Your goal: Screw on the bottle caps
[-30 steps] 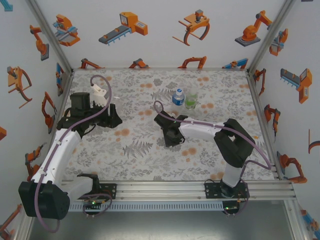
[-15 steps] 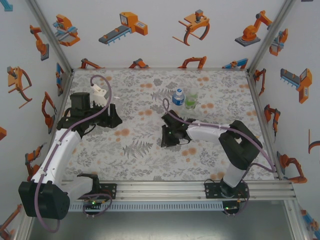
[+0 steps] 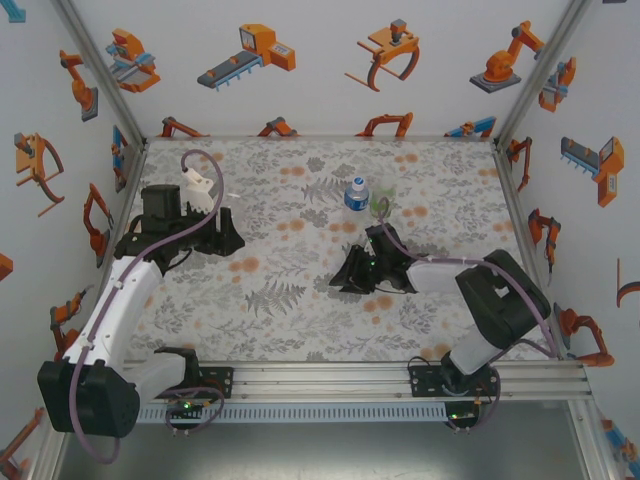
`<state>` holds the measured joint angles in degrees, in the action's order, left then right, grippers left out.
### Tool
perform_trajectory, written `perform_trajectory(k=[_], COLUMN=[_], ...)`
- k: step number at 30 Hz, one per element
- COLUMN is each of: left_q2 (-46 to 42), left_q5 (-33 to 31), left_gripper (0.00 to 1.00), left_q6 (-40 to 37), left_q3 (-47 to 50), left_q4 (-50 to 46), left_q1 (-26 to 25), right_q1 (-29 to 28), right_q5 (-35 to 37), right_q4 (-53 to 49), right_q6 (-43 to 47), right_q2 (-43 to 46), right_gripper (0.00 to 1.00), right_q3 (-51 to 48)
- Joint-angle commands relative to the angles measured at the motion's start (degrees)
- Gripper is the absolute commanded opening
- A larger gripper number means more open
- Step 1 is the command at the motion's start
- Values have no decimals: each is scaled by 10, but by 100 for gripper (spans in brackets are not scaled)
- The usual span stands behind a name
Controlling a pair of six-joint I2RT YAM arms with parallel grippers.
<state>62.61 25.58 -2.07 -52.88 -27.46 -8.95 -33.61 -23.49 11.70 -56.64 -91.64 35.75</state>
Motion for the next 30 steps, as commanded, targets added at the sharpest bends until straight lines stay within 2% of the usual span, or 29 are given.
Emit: perform_trajectory(k=[1, 10, 18, 30], left_q2=[3, 6, 5, 6], left_q5=[13, 14, 14, 16], left_gripper=[0, 0, 0, 0], left_q6=[-1, 0, -1, -1], left_q3=[-11, -12, -12, -11], left_q4=[1, 1, 2, 1], left_q1=[1, 1, 1, 1], right_q1=[1, -3, -39, -121], right_q5=[69, 114, 186, 330], right_q4=[-100, -191, -305, -446], right_q6=[14, 54, 111, 185], right_q2=[6, 60, 86, 6], right_gripper=[41, 42, 43, 52], right_q3=[-14, 28, 115, 247])
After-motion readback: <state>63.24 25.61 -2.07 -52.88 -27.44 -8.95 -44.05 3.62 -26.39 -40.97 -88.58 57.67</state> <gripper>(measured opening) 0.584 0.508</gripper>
